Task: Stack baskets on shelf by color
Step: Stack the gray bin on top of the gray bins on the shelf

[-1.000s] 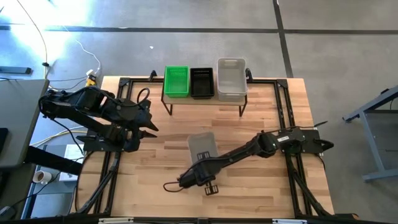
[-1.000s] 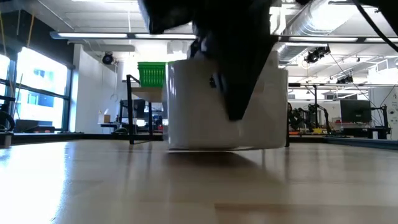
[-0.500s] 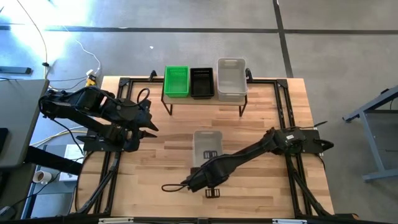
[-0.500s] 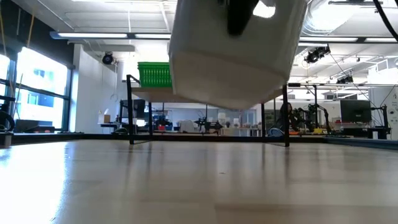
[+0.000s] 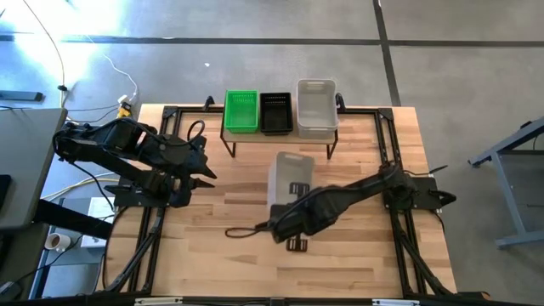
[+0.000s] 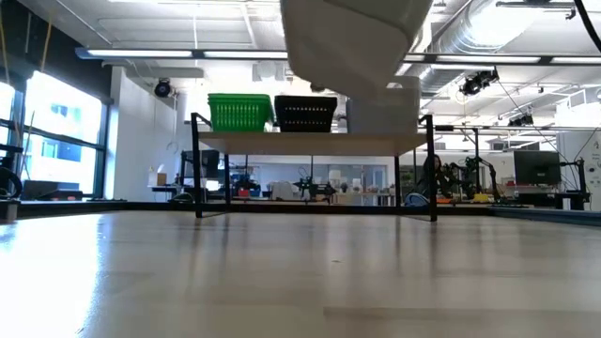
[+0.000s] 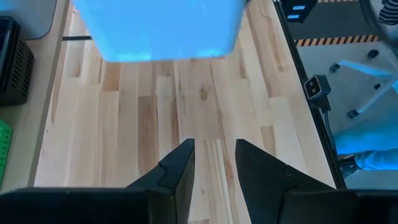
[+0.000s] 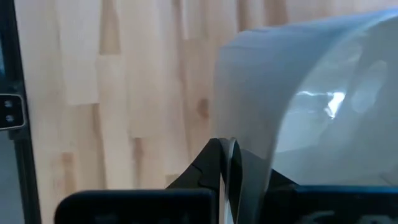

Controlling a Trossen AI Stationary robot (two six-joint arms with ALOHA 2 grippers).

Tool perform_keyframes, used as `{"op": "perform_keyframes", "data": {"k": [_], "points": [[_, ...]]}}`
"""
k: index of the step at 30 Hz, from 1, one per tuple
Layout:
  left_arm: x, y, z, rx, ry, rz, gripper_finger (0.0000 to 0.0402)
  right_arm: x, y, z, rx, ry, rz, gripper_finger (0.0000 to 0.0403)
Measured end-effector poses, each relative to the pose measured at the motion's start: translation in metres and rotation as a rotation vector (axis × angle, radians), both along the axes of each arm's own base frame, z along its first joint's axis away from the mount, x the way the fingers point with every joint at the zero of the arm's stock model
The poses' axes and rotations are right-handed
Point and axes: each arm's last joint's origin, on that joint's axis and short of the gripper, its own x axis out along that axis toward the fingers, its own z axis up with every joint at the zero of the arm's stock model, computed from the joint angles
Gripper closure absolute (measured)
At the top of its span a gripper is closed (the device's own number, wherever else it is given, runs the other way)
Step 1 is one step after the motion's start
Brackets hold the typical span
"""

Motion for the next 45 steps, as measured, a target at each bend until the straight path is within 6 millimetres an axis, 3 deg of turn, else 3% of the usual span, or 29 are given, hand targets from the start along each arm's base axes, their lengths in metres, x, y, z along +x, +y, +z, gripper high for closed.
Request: {"op": "perform_keyframes", "data": {"k": [11,24,36,45], "points": [[0.004,0.002,-0.002,0.054,0.005,0.062,0.0296,-0.025,-0.052,0.053,-0.087,-0.116,0.009,0.0403],[0.006,0.004,-0.003,0.096,0.004,0.129,0.0296,-0.058,-0.135,0.101,-0.276,-0.187,0.032,0.0403],[0.007,0.006,-0.003,0.113,-0.006,0.233,0.0296,-0.067,-0.213,0.105,-0.300,-0.113,0.038,0.0403],[0.006,0.008,-0.004,0.117,0.003,0.296,0.0296,-0.070,-0.243,0.096,-0.315,-0.042,0.030,0.0403]]}}
